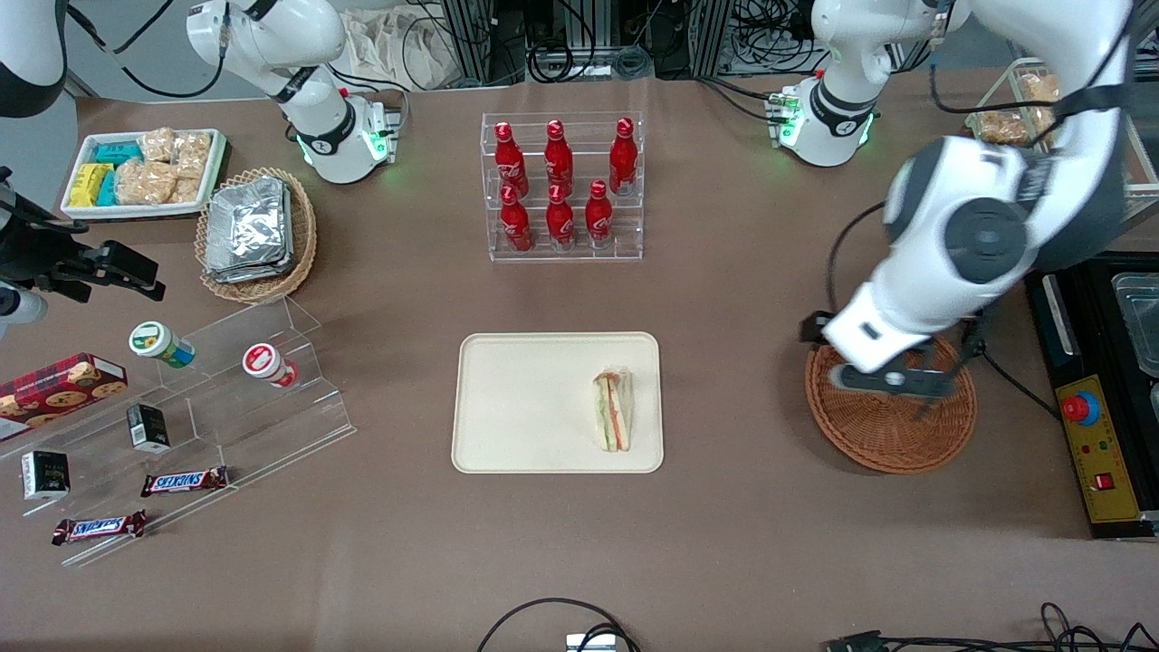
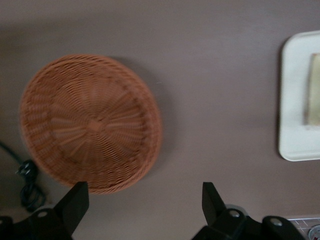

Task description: Place sandwich from basket to tray

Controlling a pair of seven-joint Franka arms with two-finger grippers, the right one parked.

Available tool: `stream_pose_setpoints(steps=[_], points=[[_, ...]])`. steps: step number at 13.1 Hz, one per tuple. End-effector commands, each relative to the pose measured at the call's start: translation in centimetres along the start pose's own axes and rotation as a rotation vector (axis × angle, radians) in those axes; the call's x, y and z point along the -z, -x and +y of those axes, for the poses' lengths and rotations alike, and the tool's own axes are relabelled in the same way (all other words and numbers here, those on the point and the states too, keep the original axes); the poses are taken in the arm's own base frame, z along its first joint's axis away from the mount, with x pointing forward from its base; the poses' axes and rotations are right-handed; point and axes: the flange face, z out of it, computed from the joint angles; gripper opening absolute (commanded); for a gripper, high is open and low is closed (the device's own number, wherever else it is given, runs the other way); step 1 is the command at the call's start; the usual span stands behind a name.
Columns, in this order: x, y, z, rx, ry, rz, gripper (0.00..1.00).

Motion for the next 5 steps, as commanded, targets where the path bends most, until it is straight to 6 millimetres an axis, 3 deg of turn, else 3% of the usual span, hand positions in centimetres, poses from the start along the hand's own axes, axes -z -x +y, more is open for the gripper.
stream_pose_setpoints(steps=[1, 3, 5], points=[[1.9, -0.1, -7.6, 0.095, 0.037, -0.025, 1.0], [3.5, -0.7, -9.7, 0.141, 0.05, -0.015, 1.0], [2.9, -1.0, -10.3, 0.14, 0.052, -0.023, 1.0]])
